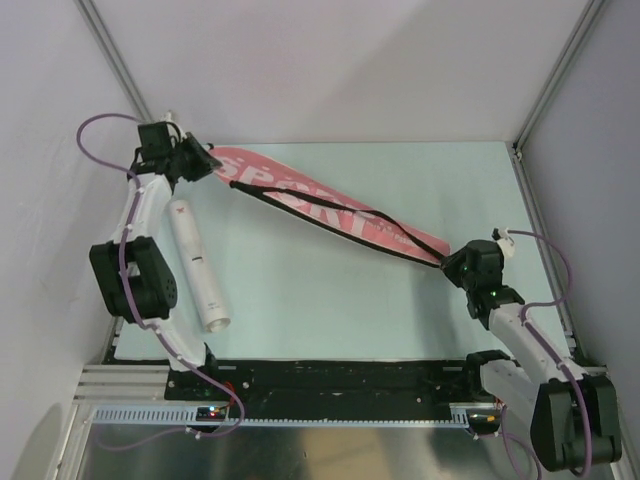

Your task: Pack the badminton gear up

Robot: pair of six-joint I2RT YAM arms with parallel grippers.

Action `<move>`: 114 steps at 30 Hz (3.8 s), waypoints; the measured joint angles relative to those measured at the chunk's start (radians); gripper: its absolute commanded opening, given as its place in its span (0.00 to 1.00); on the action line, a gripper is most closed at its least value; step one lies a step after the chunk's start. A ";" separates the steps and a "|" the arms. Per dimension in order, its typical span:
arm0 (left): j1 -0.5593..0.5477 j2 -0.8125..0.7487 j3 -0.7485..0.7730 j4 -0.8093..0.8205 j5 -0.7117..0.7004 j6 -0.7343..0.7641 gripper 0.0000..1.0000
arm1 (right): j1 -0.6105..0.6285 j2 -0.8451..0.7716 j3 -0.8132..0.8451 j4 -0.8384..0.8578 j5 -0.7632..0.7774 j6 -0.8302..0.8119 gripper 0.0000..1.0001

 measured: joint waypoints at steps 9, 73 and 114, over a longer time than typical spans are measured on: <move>-0.050 0.145 0.159 0.112 -0.018 0.073 0.92 | 0.225 -0.127 0.000 -0.098 0.057 0.005 0.97; -0.466 -1.002 -0.778 0.011 -0.385 0.174 1.00 | 0.387 0.380 0.319 -0.255 -0.414 -0.334 0.86; -0.523 -1.268 -0.703 0.079 -0.169 0.156 1.00 | 0.606 -0.305 0.563 -0.504 0.190 -0.299 0.99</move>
